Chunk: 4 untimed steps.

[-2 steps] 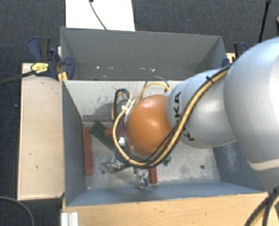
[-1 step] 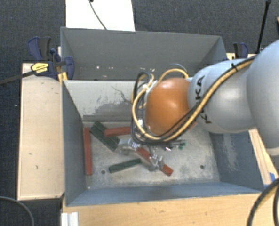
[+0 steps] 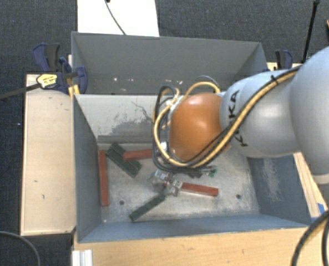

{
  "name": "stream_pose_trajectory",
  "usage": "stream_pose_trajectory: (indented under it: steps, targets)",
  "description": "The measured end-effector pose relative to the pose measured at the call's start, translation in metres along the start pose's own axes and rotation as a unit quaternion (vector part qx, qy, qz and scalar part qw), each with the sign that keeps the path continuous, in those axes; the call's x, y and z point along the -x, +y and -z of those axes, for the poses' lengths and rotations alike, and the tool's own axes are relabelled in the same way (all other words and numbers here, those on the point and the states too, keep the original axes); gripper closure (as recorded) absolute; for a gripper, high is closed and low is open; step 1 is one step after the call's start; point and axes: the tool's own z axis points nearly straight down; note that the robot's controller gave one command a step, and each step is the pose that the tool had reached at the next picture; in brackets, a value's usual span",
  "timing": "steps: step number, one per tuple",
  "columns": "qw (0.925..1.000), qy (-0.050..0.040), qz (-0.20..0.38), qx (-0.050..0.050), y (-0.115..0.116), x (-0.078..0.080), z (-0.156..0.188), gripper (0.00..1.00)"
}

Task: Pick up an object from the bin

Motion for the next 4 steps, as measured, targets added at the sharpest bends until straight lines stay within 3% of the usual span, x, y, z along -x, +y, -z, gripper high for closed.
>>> stream_pose_trajectory:
  steps: [1,2,3,4]
  targets:
    - [1.0000,0.0000,0.000,0.000,0.000,0.000,0.000,0.00]
    - [0.9999,0.0016,-0.010,0.002,0.029,-0.026,0.001,0.00]
    - [0.9975,-0.0014,0.071,0.000,0.039,0.022,-0.002,0.00]
    - [0.9976,-0.0022,0.070,-0.002,0.037,0.022,-0.001,1.00]
